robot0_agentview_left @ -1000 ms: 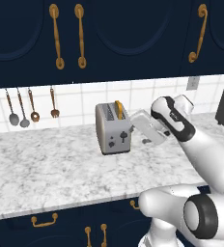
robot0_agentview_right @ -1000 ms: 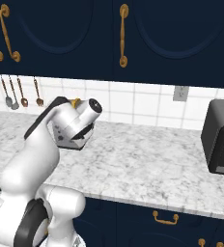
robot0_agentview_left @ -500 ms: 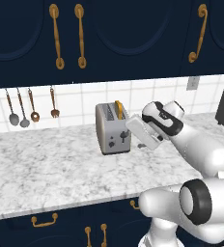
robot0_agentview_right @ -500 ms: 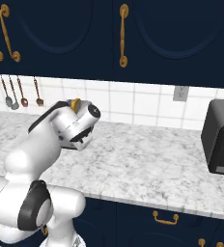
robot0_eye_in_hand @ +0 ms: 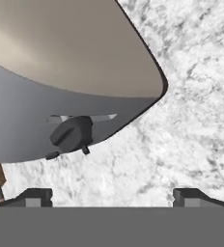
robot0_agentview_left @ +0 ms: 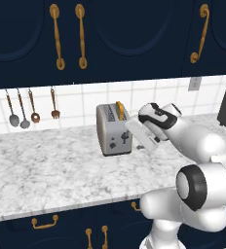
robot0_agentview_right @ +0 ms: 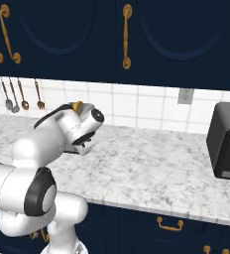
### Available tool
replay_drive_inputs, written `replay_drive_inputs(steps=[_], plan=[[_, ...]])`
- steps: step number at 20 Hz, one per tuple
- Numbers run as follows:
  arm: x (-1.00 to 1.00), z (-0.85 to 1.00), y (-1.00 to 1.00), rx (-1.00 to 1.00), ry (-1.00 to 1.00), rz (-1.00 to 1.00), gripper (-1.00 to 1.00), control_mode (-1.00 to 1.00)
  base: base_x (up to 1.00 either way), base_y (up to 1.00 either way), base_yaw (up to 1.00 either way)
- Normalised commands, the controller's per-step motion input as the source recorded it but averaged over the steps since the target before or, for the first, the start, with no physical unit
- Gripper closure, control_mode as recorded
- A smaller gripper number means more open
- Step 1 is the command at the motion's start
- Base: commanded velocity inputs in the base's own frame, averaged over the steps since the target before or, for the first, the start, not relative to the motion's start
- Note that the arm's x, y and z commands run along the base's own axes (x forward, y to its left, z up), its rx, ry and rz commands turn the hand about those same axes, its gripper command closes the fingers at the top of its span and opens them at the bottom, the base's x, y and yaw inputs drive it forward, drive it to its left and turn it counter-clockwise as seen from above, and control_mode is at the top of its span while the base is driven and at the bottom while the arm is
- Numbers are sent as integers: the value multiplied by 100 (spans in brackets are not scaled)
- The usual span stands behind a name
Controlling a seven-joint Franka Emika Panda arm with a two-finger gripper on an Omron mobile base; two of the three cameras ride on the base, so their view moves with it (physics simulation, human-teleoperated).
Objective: Start the toaster. Once the lever pops up, take the bread to the plate on the dining counter.
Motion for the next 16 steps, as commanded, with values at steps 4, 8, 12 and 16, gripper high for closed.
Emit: replay_drive_inputs(steps=[4,8,12,16], plan=[[30,-44,0,0,8,-13,-100,-100,0,0,0],[23,-45,0,0,7,-13,-100,-100,0,0,0],[6,-31,0,1,2,-12,-100,-100,0,0,0],[0,-59,0,0,3,-11,-100,-100,0,0,0]])
